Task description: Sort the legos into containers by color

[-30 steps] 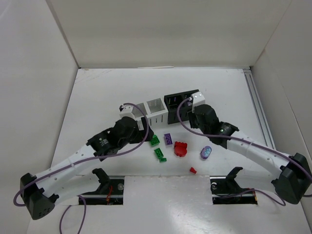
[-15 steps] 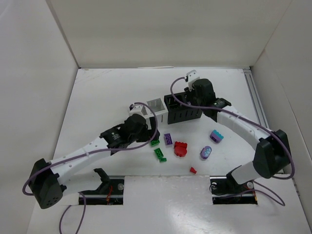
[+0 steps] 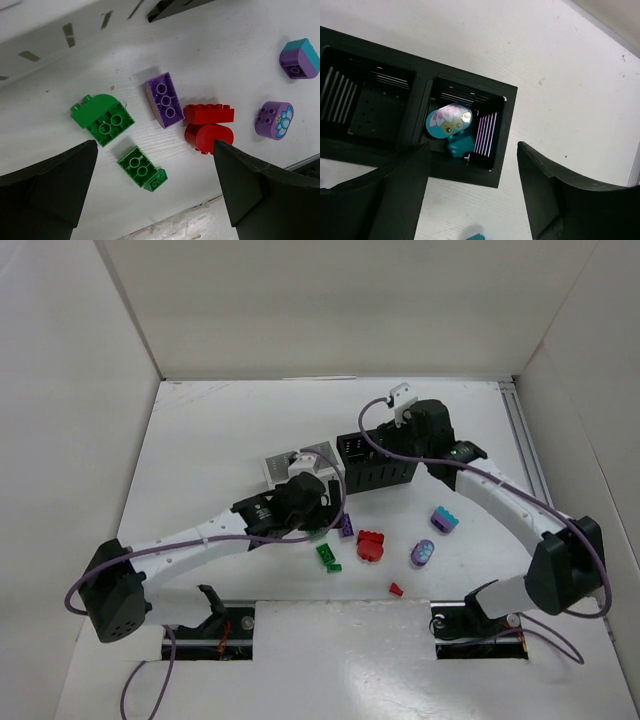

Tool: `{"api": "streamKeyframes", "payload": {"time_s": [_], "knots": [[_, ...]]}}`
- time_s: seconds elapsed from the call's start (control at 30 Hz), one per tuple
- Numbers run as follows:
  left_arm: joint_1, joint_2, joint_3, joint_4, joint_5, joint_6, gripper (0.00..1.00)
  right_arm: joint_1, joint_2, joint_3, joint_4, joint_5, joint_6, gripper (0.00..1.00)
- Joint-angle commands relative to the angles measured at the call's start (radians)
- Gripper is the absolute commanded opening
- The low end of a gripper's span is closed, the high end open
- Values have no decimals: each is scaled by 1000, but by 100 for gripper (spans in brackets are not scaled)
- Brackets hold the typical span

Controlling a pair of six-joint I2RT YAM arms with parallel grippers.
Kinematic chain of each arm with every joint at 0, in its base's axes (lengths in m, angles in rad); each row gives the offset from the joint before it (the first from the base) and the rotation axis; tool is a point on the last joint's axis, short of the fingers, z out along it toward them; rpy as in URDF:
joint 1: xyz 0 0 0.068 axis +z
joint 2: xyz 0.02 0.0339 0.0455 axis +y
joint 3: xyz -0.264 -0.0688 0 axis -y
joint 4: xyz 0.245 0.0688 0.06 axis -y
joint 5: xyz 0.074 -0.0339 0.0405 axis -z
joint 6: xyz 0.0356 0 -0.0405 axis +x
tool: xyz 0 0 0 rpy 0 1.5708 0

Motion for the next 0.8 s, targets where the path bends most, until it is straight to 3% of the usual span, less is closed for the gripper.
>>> {"api": "streamKeyframes", "payload": {"time_s": [0.0, 0.3, 0.43, 0.77], "knots": [[-38, 44, 51, 8, -60, -48, 100, -7, -129, -30, -3, -32, -9, 75], [-123, 191, 129, 37, -83, -154, 100, -16, -537, -311, -88, 5, 35, 90], [-123, 256, 186, 5, -102, -164, 100, -16, -643, -366, -153, 31, 35, 93], [-123, 372, 257, -6, -136, -186, 89, -36, -697, -368, -253, 57, 45, 94]]}}
